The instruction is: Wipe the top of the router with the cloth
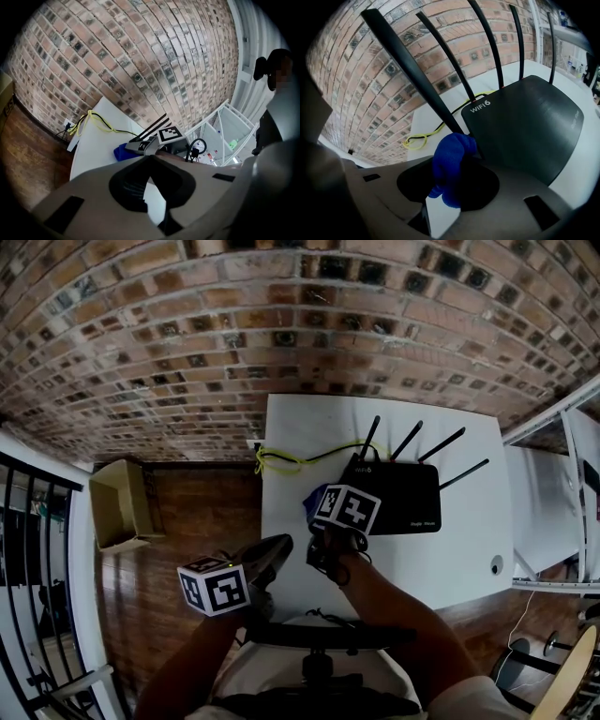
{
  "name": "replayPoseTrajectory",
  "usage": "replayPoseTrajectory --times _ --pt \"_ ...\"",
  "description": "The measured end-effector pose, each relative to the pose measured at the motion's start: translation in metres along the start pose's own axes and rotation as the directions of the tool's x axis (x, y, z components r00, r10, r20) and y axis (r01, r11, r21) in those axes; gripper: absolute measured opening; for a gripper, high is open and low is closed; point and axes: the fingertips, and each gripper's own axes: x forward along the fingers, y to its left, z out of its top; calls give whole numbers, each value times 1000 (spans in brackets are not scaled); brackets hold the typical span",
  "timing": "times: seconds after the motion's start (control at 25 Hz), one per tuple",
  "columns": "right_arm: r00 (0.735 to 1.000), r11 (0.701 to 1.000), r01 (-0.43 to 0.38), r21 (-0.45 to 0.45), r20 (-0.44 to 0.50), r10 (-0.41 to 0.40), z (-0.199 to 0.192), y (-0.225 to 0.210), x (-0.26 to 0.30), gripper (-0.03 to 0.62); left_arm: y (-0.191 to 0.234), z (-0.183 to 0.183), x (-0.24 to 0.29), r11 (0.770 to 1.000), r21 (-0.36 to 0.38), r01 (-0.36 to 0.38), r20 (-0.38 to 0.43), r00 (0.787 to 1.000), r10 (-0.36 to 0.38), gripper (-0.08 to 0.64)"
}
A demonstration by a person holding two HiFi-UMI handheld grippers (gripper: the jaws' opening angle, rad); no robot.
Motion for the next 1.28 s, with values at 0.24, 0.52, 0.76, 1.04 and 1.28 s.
replayPoseTrajectory --times 0.24,0.52,0.76,1.04,1.28 --pt "987 955 -162 -247 -43 156 -14 27 -11 135 -3 -3 -2 1000 -11 10 5 1000 -10 25" --pt "955 901 -270 -341 26 296 -9 40 -46 135 -16 -7 -2 999 1 39 14 999 -39 25" --pt "921 855 -325 -404 73 384 -4 35 -84 135 -28 -14 -3 997 2 76 28 997 -76 25" --pt "886 803 -392 -449 51 461 -12 21 -121 138 -45 -27 1 994 -12 105 22 994 -105 25" --pt "878 805 -384 -453 91 470 -5 -22 -152 140 -66 -41 5 996 29 80 39 996 -81 25"
